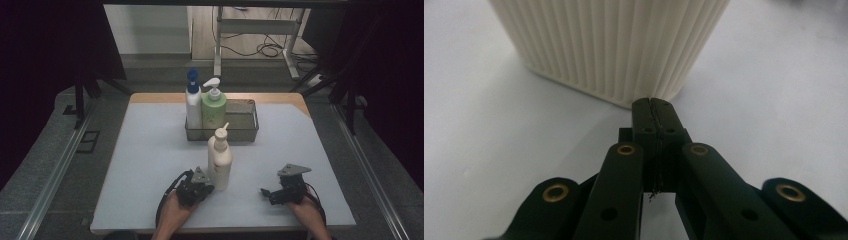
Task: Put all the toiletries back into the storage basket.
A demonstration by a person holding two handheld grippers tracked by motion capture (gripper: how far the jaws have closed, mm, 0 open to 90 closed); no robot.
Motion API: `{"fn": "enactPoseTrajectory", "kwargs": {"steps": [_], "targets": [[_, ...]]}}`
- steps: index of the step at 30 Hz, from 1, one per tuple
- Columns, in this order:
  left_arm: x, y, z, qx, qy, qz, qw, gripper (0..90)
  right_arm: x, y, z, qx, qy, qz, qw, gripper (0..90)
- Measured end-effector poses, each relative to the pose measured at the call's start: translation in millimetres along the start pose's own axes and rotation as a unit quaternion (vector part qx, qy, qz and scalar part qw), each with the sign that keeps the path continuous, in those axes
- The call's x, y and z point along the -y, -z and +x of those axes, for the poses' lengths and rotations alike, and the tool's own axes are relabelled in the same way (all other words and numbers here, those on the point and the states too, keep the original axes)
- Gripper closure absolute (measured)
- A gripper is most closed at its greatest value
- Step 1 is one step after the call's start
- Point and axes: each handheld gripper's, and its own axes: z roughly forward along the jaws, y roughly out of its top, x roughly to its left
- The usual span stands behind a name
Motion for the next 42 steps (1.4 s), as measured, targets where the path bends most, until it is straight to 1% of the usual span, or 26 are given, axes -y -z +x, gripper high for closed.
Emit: {"fn": "enactPoseTrajectory", "kwargs": {"steps": [6, 10, 12, 18, 28, 31, 33, 37, 38, 39, 40, 42], "targets": [[-10.2, -8.6, -6.4, 0.006, -0.017, 0.005, 0.9998, 89.3, 0.0, 0.0, 0.0, 0.0, 0.0, 0.0, 1.0, 0.0], [-16.5, -14.8, -11.0, 0.007, -0.018, 0.003, 0.9998, 89.3, 0.0, 0.0, 0.0, 0.0, 0.0, 0.0, 1.0, 0.0], [-19.5, -17.5, -12.1, 0.009, -0.022, 0.003, 0.9997, 89.3, 0.0, 0.0, 0.0, 0.0, 0.0, 0.0, 1.0, 0.0], [-26.1, -24.4, -15.0, 0.012, -0.022, -0.001, 0.9997, 89.3, 0.0, 0.1, 0.0, 0.0, 0.0, 0.0, 1.0, 0.0], [-33.8, -34.7, -12.9, 0.021, -0.013, -0.006, 0.9997, 89.3, 0.0, 0.1, 0.0, 0.0, 0.0, 0.0, 1.0, 0.0], [-33.0, -34.1, -12.8, 0.019, -0.012, -0.008, 0.9997, 89.3, -0.1, 0.1, 0.1, 0.0, 0.0, 0.0, 1.0, 0.0], [-32.4, -32.3, -12.6, 0.017, -0.015, -0.004, 0.9997, 89.3, -0.2, 0.1, 0.0, 0.0, 0.0, 0.001, 1.0, 0.0], [-29.2, -25.7, -13.3, 0.016, -0.015, -0.007, 0.9997, 89.3, -0.5, 0.0, 0.2, 0.0, -0.001, 0.002, 1.0, 0.0], [-28.2, -23.4, -12.9, 0.014, -0.018, -0.005, 0.9997, 89.2, -0.5, 0.0, 0.2, 0.0, -0.001, 0.003, 1.0, 0.0], [-26.8, -21.5, -12.7, 0.014, -0.016, -0.008, 0.9997, 89.1, -0.7, 0.1, 0.3, 0.0, -0.001, 0.003, 1.0, 0.0], [-25.4, -19.2, -11.8, 0.012, -0.016, -0.007, 0.9998, 88.0, -0.7, 0.1, 0.3, 0.0, -0.001, 0.004, 1.0, 0.0], [-21.7, -14.1, -9.2, 0.009, -0.013, -0.006, 0.9999, 81.4, -0.8, 0.1, 0.4, 0.0, -0.001, 0.004, 1.0, 0.0]]}}
